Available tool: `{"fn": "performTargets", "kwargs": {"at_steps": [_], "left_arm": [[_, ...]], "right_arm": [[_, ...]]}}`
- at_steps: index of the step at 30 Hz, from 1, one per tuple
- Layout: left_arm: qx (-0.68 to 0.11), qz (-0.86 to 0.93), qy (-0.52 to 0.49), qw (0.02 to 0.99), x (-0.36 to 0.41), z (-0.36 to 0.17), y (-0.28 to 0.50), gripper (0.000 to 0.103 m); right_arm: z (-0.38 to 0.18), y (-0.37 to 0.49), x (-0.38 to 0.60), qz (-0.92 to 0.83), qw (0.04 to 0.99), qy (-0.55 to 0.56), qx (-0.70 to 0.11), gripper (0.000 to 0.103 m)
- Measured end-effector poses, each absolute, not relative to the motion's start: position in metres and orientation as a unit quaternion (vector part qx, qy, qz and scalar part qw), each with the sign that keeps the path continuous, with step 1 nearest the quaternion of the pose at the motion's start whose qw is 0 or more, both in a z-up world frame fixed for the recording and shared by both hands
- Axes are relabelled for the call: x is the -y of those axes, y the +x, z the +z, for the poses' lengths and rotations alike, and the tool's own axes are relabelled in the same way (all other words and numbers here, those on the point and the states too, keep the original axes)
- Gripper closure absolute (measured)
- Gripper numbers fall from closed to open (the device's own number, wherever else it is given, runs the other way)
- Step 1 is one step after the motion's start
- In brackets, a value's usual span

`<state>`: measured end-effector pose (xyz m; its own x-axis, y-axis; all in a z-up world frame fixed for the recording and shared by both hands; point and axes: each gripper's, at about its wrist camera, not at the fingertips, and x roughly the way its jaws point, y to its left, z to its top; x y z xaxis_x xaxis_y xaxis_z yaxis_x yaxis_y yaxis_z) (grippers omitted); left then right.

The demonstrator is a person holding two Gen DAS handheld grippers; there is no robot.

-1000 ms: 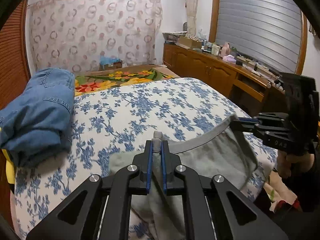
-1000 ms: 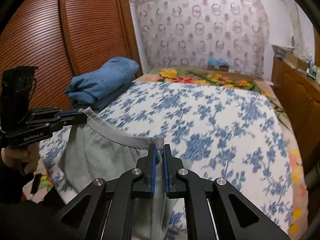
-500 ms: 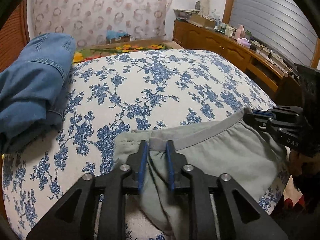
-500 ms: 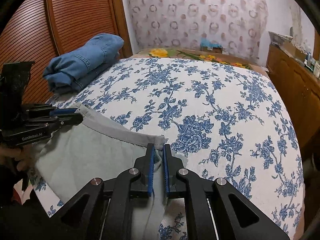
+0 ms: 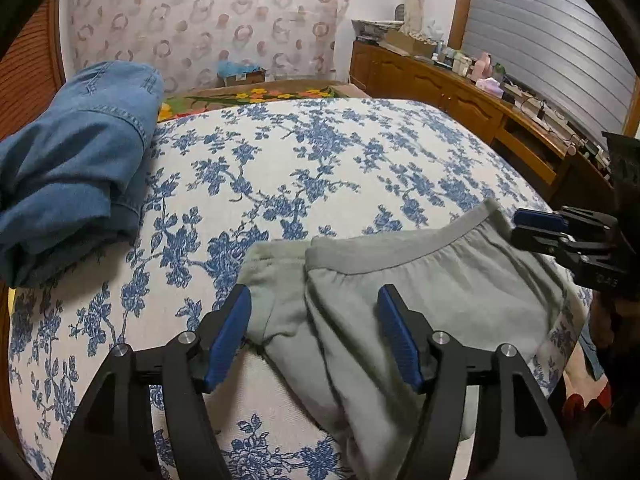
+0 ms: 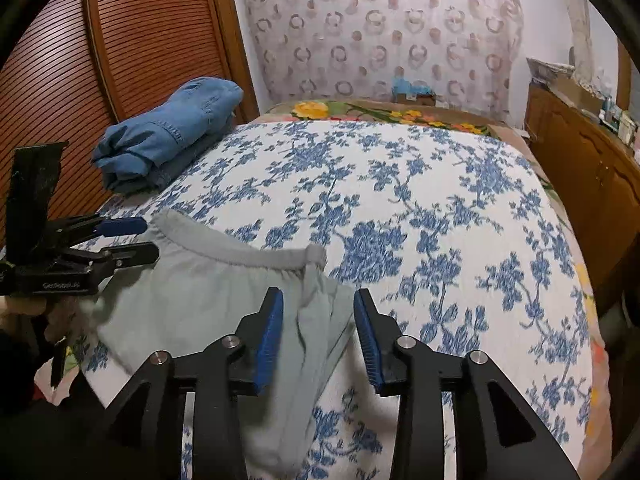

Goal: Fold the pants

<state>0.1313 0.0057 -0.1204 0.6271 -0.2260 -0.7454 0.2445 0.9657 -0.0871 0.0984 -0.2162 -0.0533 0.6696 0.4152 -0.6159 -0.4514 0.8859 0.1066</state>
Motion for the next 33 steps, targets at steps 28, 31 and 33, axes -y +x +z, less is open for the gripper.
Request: {"fn": "performTargets", "kwargs": {"at_steps": [28,31,33], "left_arm": [[-0.416,-0.118,0.019,0.902,-0.008,-0.133,0.133,0.028],[-0.416,-0.118,0.017,0.902,-0.008,-0.133,0.133,0.028],[-0.414,-0.115,0.008,0.903,-0.010,-0.133,0.134,0.032]], "right_arm": [[-0.066,0.121,0.192,0.212,0.906,-0.057,-0.362,0.058],[-0.067,0.119,0.193,0.212,0.908,-0.059,-0.356,0.057],[-0.068,0.119,0.193,0.210,0.910,-0.059,-0.353,0.056]]}}
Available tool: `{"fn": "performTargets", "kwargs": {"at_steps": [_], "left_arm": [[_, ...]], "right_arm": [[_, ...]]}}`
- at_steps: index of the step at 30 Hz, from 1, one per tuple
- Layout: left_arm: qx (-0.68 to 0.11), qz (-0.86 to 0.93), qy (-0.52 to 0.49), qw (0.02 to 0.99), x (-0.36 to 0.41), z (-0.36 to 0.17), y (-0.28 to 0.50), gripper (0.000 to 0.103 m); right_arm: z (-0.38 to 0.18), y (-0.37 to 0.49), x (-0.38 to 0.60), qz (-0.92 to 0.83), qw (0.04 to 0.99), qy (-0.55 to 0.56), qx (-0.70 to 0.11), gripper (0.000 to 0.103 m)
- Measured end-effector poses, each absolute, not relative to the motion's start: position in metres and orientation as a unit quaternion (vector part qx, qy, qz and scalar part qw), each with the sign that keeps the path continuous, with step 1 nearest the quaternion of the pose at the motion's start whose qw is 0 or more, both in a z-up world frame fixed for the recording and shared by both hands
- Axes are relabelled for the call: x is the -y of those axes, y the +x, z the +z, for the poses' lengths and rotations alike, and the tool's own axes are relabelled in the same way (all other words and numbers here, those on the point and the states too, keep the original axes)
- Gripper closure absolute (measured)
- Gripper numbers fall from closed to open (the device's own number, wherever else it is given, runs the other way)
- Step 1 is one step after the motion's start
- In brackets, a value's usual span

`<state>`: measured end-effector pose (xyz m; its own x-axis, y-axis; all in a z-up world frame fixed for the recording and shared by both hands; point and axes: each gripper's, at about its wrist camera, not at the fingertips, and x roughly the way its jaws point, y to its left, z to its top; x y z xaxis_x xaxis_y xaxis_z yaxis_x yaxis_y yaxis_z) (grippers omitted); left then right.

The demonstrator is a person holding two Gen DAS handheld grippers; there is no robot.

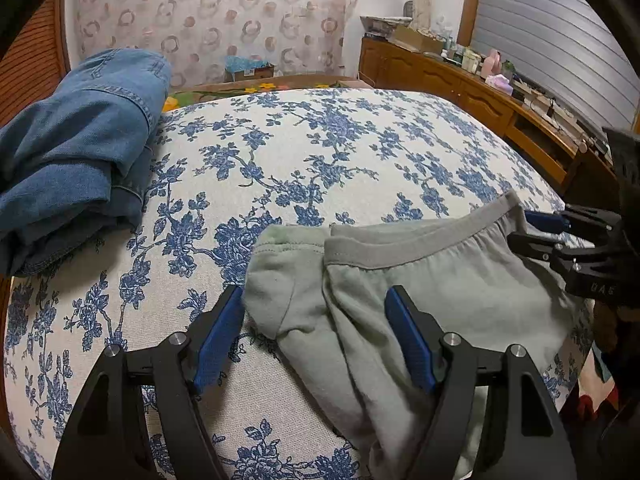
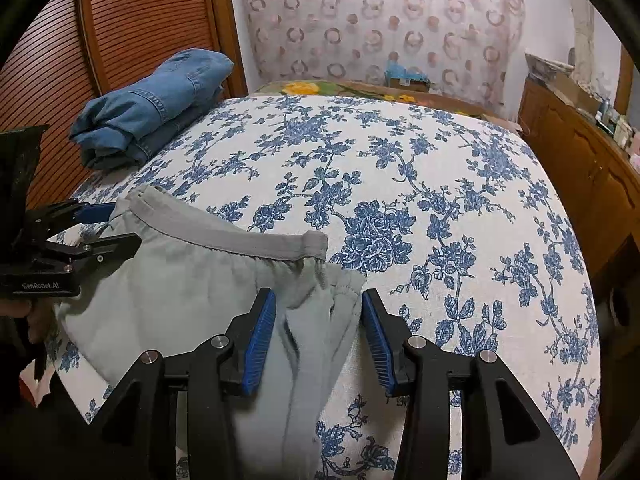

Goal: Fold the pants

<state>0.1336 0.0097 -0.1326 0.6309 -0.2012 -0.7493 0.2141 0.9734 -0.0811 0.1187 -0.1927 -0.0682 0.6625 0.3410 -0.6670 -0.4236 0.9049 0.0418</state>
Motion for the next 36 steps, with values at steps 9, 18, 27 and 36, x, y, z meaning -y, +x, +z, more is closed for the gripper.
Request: {"fn": "performTargets", "kwargs": {"at_steps": [9,18,27,36], "left_arm": [[-0.413,-0.124,-0.021,0.902,-0.013,-0.129,0.139,0.057],[-0.407,-0.137,-0.030,0.903,-0.012,-0.126,0.138,0.080],[-0.388,-0.146,-0.034,0.910,-0.008,-0.114,0.130,0.084],[-0.367,-0.153,-0.029,0.917,-0.004,-0.101,0.117,0.086]], "right_arm": [[-0.069,0.117,0.193,0.209,0.911,-0.059,-0.350,0.055],[-0.069,0.118,0.193,0.211,0.910,-0.057,-0.352,0.055],[-0.069,0.118,0.194,0.218,0.909,-0.048,-0.351,0.063],[-0.068,0.116,0.199,0.231,0.907,-0.026,-0.352,0.088]]}}
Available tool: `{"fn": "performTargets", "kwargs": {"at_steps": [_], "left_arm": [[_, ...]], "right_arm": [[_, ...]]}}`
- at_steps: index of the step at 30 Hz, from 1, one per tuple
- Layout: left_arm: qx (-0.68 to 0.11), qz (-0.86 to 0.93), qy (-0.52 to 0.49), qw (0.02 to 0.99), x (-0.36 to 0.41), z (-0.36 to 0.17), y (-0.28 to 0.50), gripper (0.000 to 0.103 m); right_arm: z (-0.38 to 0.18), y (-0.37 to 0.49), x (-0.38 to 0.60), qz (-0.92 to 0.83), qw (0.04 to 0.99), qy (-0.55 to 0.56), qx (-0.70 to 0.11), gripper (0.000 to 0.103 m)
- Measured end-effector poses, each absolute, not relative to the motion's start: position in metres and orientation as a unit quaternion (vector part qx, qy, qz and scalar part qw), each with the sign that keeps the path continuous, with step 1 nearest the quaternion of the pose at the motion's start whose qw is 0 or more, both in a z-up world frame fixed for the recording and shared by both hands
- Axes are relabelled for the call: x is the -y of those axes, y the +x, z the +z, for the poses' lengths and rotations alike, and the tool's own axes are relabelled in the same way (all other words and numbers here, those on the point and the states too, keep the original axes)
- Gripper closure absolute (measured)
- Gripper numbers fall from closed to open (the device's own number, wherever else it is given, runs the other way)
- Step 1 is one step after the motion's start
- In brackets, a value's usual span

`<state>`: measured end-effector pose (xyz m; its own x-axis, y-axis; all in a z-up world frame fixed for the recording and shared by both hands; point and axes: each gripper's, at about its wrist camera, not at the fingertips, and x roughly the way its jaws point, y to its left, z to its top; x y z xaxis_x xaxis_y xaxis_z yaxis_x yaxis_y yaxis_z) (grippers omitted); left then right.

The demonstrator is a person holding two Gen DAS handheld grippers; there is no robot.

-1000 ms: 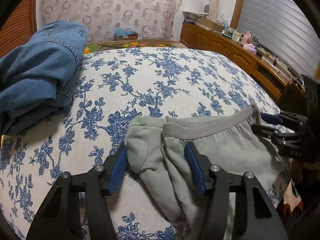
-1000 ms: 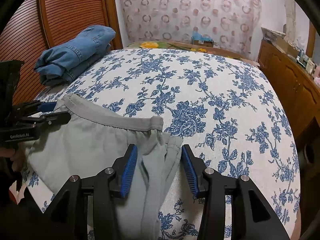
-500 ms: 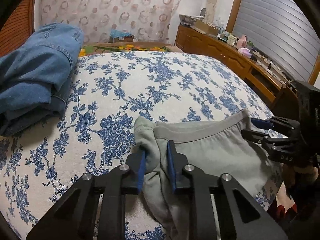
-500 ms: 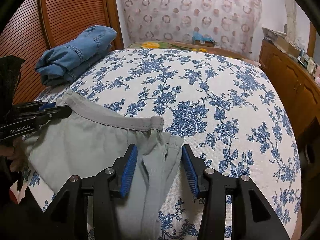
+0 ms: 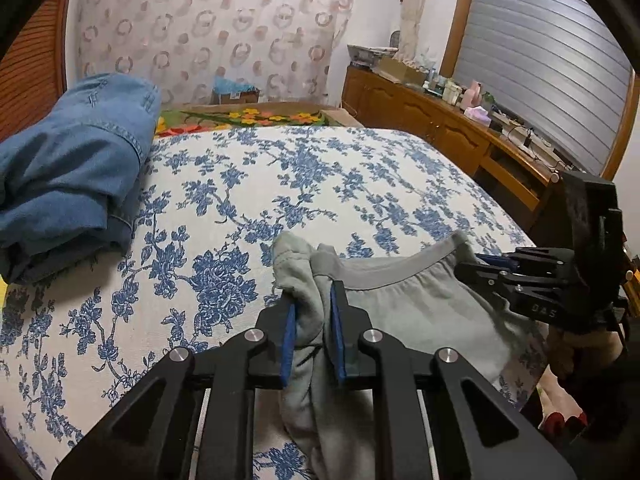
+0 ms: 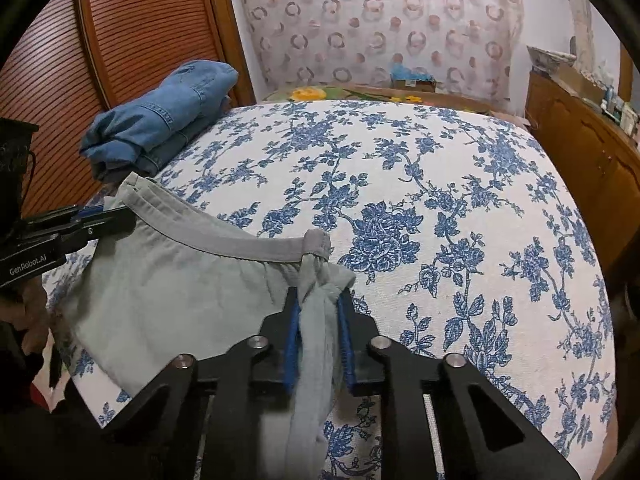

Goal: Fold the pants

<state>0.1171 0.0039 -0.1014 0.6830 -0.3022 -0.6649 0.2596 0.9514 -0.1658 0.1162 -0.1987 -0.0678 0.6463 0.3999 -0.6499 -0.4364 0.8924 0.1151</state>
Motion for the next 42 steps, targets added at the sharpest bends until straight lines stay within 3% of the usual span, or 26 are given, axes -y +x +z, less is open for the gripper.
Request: {"fn": "performTargets", "kwargs": {"at_steps": [22,42], "left_arm": [[-0.282,-0.166,-0.023,0.945,0.002,-0.043,0.081,0.089],[-0.288,-0.151,-0.022,0.945,-0.008,-0.047,0.108,0.090]], "right_arm": [[-0.020,0.064,0.210,0.255,0.931,-0.018,-0.259,0.092],[-0.022,0.103,0.197,0.270,0.930,-0.021,-0.250,0.092]]}}
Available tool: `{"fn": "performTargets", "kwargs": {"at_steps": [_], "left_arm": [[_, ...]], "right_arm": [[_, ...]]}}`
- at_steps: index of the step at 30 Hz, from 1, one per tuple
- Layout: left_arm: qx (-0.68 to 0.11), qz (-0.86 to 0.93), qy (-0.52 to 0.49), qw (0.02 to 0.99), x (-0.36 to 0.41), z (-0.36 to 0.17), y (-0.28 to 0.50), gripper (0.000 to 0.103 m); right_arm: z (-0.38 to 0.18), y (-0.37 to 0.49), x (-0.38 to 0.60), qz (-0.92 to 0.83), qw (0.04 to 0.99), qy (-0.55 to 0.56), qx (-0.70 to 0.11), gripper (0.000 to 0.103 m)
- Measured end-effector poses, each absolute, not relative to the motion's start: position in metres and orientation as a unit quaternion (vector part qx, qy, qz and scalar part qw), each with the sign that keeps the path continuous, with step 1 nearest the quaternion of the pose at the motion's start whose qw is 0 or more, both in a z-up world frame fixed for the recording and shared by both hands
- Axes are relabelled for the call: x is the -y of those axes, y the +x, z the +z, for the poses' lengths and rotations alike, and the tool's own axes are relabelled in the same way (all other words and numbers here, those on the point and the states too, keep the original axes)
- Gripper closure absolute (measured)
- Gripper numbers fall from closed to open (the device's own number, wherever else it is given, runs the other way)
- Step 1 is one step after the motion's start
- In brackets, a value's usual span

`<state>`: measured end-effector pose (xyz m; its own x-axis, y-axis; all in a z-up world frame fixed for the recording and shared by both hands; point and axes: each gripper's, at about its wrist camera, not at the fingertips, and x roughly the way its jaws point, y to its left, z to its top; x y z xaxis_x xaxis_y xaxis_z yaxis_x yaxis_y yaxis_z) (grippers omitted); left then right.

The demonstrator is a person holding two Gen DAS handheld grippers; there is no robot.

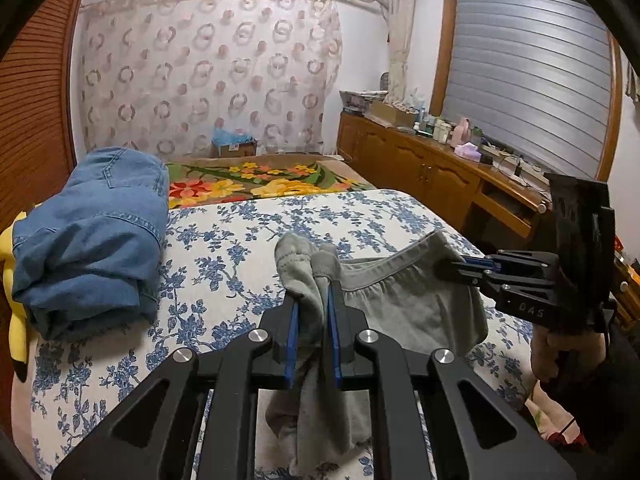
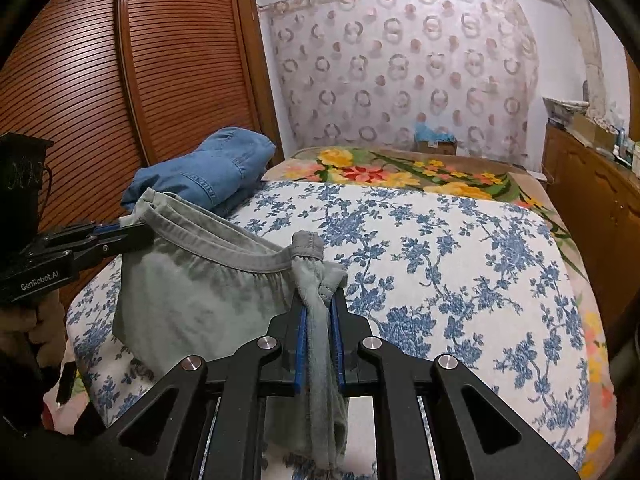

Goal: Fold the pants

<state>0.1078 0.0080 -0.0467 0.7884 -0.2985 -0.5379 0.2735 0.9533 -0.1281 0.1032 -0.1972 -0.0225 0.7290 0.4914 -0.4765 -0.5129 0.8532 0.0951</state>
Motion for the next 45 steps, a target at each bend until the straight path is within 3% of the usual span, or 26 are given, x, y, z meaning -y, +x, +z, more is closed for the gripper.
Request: {"fn": "performTargets", "kwargs": {"at_steps": [19,45], "left_arm": [[-0.264,-0.142,-0.035,0.953,-0.033,-0.001,0.157,0.090],[-0.244,-0.027,-0.041,0.969,-0.129,0.029,0.200,0.090]], "right_arm": [[0.029,0.181,0.171,0.292,0.928,-0.028,-0.230,0.092],[0.067,0.301,0.085,0.376,0.906,-0.074,-0.177,0.092]]}}
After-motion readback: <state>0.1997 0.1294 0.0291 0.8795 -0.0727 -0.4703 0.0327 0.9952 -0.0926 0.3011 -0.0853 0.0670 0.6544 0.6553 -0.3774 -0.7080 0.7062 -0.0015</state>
